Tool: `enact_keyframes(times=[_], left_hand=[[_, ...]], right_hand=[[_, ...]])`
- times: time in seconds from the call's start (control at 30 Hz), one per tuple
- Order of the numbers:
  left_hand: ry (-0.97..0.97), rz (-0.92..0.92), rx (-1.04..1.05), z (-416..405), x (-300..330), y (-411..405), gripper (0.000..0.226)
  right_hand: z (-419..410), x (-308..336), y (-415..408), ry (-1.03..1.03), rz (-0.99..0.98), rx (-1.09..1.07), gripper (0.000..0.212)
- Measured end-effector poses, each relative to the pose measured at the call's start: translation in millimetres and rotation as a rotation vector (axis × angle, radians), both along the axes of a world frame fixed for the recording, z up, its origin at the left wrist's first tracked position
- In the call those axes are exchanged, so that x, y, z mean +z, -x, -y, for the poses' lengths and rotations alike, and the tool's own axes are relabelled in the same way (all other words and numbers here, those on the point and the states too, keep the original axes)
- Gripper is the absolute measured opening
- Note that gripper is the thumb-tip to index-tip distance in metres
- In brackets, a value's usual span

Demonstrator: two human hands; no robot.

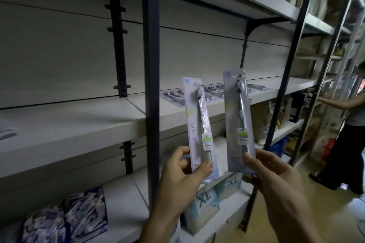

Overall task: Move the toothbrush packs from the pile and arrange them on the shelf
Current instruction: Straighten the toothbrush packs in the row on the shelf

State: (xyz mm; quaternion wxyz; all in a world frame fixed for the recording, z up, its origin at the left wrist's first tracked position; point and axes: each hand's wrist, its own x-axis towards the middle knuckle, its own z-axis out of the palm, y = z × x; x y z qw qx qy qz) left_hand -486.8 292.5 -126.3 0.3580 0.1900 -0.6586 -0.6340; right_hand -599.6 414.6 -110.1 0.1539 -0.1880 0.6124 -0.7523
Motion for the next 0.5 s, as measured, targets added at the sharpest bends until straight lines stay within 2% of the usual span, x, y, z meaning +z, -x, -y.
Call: enact_keyframes(times=[0.17,0.5], left_hand=[[-0.028,-0.007,0.038,9.2,1.8,77.9,0.02],[-0.048,-0.016,0.094,-3.0,2.9,227.4,0.017]], right_hand=[[9.6,7.9,80.9,-0.04,-0.032,0.035,0.04],[-11.5,3.5,236.1,-0.083,0.022,0.04,0.027]])
